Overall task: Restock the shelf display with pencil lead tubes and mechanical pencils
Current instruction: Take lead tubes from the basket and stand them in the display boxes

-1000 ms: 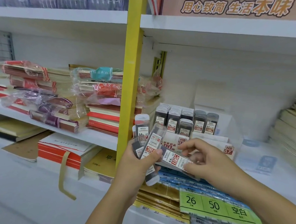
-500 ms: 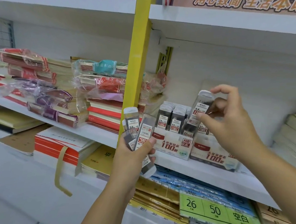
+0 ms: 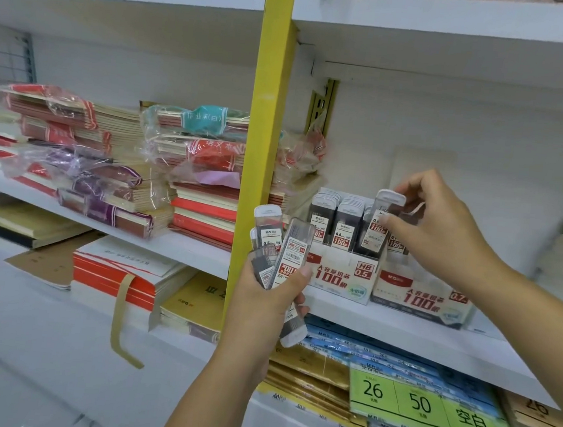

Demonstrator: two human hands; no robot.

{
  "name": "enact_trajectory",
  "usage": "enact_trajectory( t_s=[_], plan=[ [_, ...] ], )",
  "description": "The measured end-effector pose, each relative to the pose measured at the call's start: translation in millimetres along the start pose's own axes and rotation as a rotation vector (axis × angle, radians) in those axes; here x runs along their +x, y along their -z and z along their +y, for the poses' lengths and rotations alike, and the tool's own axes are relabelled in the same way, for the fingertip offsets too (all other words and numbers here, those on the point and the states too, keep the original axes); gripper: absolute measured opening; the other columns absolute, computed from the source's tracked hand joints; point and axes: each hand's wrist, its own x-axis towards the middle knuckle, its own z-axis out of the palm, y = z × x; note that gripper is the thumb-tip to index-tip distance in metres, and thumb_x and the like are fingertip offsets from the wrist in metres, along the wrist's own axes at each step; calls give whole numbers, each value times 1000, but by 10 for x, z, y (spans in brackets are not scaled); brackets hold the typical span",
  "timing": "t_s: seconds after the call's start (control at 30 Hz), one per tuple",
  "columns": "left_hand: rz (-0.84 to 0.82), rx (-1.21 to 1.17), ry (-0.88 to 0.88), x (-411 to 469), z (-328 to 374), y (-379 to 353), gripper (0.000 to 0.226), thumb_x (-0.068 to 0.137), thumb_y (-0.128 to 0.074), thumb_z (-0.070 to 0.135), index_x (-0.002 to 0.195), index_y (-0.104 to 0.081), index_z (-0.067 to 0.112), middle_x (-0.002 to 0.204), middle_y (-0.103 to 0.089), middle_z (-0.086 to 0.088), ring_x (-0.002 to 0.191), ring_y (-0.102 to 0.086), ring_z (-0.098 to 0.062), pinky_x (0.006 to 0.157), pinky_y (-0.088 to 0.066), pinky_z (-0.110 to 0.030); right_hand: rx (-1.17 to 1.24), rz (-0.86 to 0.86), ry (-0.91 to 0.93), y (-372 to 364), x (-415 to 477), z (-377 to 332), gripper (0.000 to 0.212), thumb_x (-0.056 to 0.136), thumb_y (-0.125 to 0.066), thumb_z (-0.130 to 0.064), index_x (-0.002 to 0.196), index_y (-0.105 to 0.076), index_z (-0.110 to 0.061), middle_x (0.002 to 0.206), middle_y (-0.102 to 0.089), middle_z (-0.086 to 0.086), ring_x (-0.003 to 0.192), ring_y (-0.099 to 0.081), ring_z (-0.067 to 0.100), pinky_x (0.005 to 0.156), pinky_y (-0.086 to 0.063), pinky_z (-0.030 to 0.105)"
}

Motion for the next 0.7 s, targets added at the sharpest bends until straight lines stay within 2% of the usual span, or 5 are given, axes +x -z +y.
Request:
enact_trajectory(
  t_s=[0.1,0.23,0.53,0.6,0.7],
  plan=[
    [1,6,1,-11,1,-4,26,85,-79,25,105,-65,34,72,-72,7,58,-66,-5,55,-56,-21,-144,-94,52,-90,-22,53,21,83,-70,-31,91,-50,-32,93,-47,-22,95,-45,6,73,-36,19],
    [-5,13,1,-25,8,4,26,84,-79,25,105,-65,33,73,-72,6,59,-66,-6,56,-56,-23,-118,-99,19,-96,-18,44,39,85,-67,-34,121,-52,-29,96,-47,-23,102,-45,6,85,-42,28],
    [-12,33,1,-32,40,28,27,82,-80,29,103,-65,35,72,-72,3,59,-66,-9,57,-59,-26,6,-123,-102,-36,90,70,14,90,-63,-35,97,-54,-43,103,-56,-9,91,-52,0,72,-38,19],
    [-19,49,3,-35,39,32,26,82,-80,30,103,-65,34,72,-72,2,59,-66,-10,57,-59,-26,-91,-113,-80,-85,88,87,13,90,-62,-36,103,-60,-39,106,-53,-9,100,-44,6,83,-35,24],
    [-36,51,9,-34,33,35,22,82,-80,31,98,-67,38,73,-72,1,59,-66,-11,58,-60,-28,-289,-18,4,-166,28,115,31,95,-53,-37,123,-63,-29,104,-43,-7,103,-28,8,88,-30,27]
  ],
)
